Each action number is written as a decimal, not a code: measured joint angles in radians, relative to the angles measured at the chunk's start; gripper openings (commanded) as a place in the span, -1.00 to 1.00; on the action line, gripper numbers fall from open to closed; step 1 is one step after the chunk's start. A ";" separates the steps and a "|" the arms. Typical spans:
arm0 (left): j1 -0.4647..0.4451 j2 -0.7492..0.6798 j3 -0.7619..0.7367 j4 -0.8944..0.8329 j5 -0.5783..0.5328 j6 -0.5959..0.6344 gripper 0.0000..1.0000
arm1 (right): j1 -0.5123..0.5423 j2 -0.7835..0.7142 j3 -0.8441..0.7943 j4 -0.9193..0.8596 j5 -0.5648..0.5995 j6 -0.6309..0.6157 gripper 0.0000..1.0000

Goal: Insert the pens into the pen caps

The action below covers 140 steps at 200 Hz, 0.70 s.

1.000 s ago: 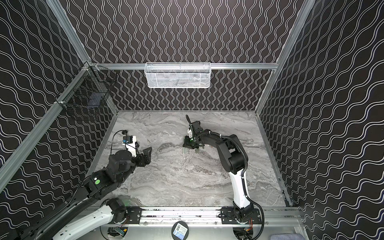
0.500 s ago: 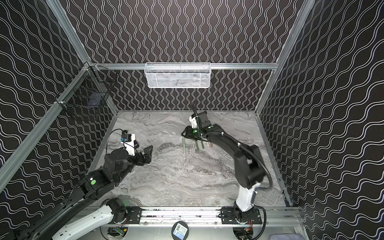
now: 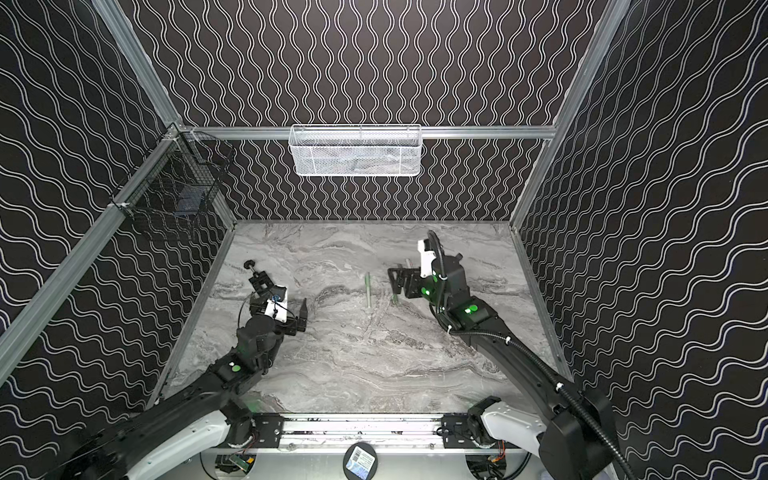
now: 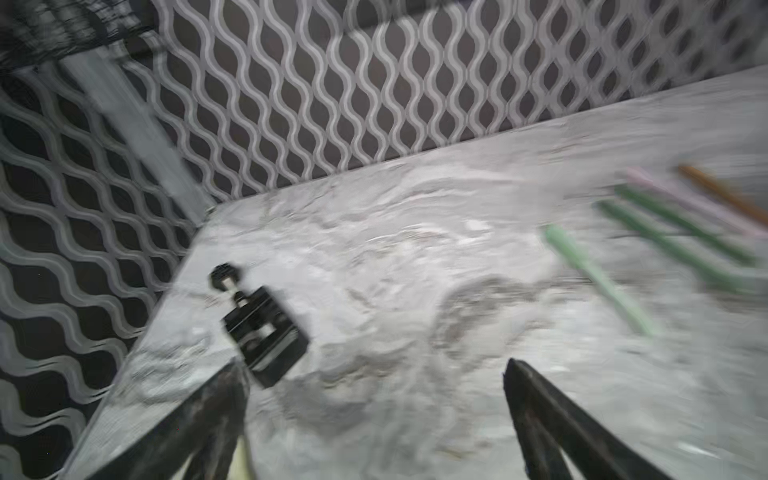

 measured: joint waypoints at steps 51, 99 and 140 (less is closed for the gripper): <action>0.314 0.273 -0.014 0.316 0.165 0.012 0.98 | -0.237 -0.022 -0.200 0.241 0.041 -0.179 0.99; 0.476 0.602 0.008 0.616 0.332 -0.025 0.98 | -0.416 0.016 -0.427 0.539 0.013 -0.351 1.00; 0.491 0.632 0.039 0.641 0.410 -0.026 0.98 | -0.434 0.179 -0.606 0.867 0.070 -0.373 0.99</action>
